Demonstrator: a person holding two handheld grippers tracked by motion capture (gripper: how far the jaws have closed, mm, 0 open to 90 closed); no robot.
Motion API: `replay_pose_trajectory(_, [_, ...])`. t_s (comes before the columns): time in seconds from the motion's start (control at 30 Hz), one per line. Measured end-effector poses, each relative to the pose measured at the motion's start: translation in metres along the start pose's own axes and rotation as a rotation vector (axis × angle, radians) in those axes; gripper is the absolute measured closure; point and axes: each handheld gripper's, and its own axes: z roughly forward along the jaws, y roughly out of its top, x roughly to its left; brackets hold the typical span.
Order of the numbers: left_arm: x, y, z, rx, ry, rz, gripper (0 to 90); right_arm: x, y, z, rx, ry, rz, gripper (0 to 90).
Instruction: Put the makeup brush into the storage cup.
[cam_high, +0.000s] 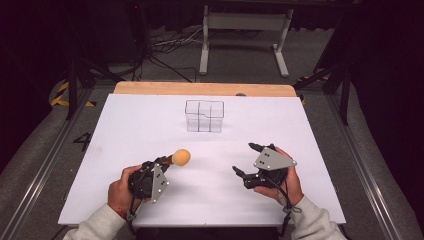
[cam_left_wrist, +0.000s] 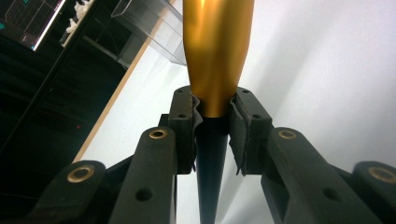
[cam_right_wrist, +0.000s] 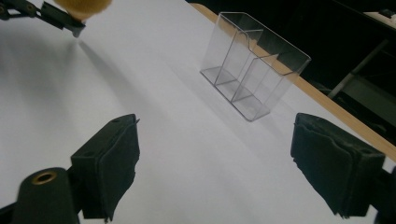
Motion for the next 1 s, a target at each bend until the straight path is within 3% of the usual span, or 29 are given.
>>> replay_pose_trajectory(0.2, [0.003,-0.003,0.0,-0.001,-0.02,-0.034,72.5,0.0,-0.017,-0.004,-0.028,-0.014,0.003,14.4])
replay_pose_trajectory(0.43, [0.007,-0.003,0.0,-0.021,-0.038,-0.073,72.4,-0.004,-0.036,-0.014,-0.056,-0.069,0.029,11.3])
replay_pose_trajectory(0.67, [0.017,-0.006,0.0,-0.059,-0.08,-0.17,72.5,-0.006,-0.05,-0.021,-0.031,-0.12,0.042,12.4])
replay_pose_trajectory(0.8, [0.02,-0.008,0.0,-0.073,-0.096,-0.201,72.5,-0.008,-0.055,-0.023,-0.027,-0.124,0.058,11.5])
replay_pose_trajectory(0.83, [0.023,-0.009,0.0,-0.087,-0.113,-0.247,72.4,-0.009,-0.058,-0.026,-0.035,-0.138,0.07,10.8])
replay_pose_trajectory(0.93, [0.028,-0.013,-0.001,-0.109,-0.131,-0.314,72.5,-0.009,-0.061,-0.031,-0.065,-0.176,0.082,10.4])
replay_pose_trajectory(0.97, [0.028,-0.013,-0.001,-0.109,-0.131,-0.314,72.4,-0.01,-0.062,-0.033,-0.064,-0.19,0.08,10.3])
replay_pose_trajectory(1.0, [0.031,-0.016,-0.001,-0.117,-0.142,-0.358,72.4,-0.01,-0.063,-0.034,-0.062,-0.198,0.081,10.3])
